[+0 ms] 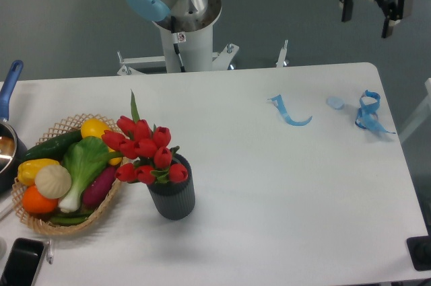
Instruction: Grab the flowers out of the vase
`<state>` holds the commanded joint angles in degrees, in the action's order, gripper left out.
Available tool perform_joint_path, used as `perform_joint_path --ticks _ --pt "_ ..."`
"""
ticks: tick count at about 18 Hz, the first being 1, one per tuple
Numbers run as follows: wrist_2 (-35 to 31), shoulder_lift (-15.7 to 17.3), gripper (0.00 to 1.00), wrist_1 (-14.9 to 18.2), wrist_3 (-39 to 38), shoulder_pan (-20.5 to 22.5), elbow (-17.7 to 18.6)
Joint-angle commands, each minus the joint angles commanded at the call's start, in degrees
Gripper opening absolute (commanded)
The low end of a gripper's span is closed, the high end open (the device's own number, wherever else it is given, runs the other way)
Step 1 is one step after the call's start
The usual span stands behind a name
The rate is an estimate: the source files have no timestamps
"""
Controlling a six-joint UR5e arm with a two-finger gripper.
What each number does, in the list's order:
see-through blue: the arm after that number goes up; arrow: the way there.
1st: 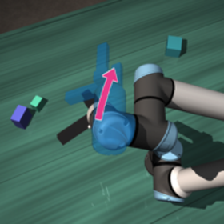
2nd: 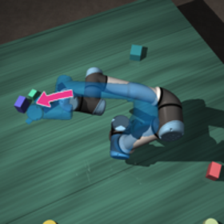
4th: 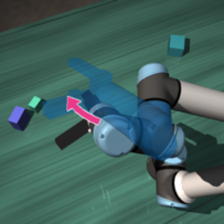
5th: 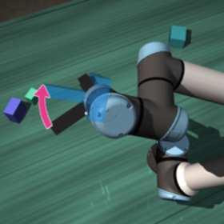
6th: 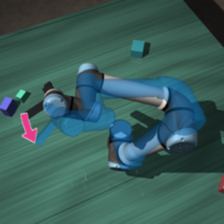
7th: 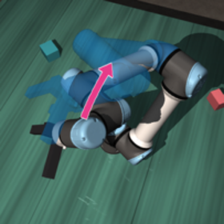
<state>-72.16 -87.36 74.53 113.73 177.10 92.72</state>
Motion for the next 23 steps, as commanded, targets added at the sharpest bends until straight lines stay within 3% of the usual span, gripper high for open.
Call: perform_joint_path --ticks 7,10,14,21,23 --pt "-0.1 0.7 1.0 -0.3 0.4 0.1 1.5" --pt "0.3 1.4 1.0 -3.6 -0.4 -0.1 3.1" --pt "3.6 1.3 1.0 -5.0 -7.5 -0.3 3.3" --pt "4.1 1.6 1.0 -4.9 -7.9 -0.4 4.1" --pt "4.3 1.8 1.0 -4.9 -11.3 -1.1 4.4"
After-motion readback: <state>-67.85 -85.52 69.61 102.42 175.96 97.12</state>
